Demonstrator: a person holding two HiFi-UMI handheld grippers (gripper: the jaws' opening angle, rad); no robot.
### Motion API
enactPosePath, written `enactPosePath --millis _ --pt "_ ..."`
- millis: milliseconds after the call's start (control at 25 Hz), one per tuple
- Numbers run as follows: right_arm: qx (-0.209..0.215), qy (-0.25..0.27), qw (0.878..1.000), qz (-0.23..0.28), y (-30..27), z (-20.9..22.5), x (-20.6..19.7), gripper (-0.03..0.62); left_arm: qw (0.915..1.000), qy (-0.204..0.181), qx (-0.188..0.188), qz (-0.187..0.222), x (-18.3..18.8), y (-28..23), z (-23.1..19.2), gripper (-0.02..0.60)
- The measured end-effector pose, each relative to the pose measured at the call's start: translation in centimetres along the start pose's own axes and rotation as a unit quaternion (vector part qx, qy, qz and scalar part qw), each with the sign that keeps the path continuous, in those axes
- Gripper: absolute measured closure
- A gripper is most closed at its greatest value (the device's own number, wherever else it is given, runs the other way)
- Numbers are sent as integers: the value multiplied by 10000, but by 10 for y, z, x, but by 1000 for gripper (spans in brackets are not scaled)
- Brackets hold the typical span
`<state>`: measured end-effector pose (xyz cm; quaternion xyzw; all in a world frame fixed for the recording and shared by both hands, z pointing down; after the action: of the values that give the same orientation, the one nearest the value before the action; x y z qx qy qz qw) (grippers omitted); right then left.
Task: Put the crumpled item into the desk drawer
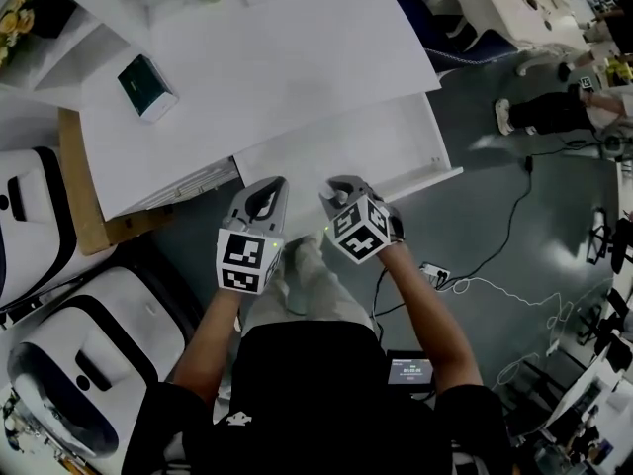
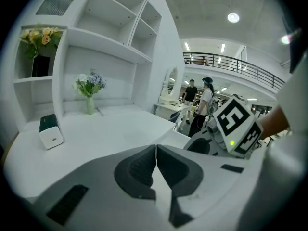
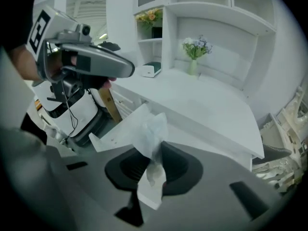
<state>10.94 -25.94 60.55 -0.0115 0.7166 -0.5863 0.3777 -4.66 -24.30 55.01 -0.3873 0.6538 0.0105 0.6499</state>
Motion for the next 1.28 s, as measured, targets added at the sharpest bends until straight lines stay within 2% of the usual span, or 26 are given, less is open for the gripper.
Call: enactPosePath --millis 240,440,600,880,1080,1280 --pt "309 30 9973 -668 -41 5 -15 533 9999 18 111 -69 -10 -3 -9 574" --pt "388 28 9933 -1085 -72 13 -30 533 9997 42 209 -148 -22 -3 -16 574" --pt "292 381 9894 -1369 -88 17 -37 533 9994 85 230 -244 -30 -3 -18 574" --pt "75 1116 9822 -1511 -105 15 -32 531 9990 168 276 -312 -36 -4 -21 574" --pt "-110 1762 9696 -1693 -120 8 -33 530 9988 169 251 -393 -43 -2 -20 574" --pt "-219 1849 9670 -1742 -131 7 -36 525 9983 238 331 -410 -41 -3 -20 574"
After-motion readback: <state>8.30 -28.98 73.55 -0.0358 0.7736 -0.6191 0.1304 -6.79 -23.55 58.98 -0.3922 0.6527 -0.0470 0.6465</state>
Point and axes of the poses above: the fingertips, and each gripper's own axes: y backward along the fingers, z to its right, x out of its top, the point moved 9 cm from there along y, backward along the fingers, and after that the axes turned 1 degree about -y, right-handed, at the moved point
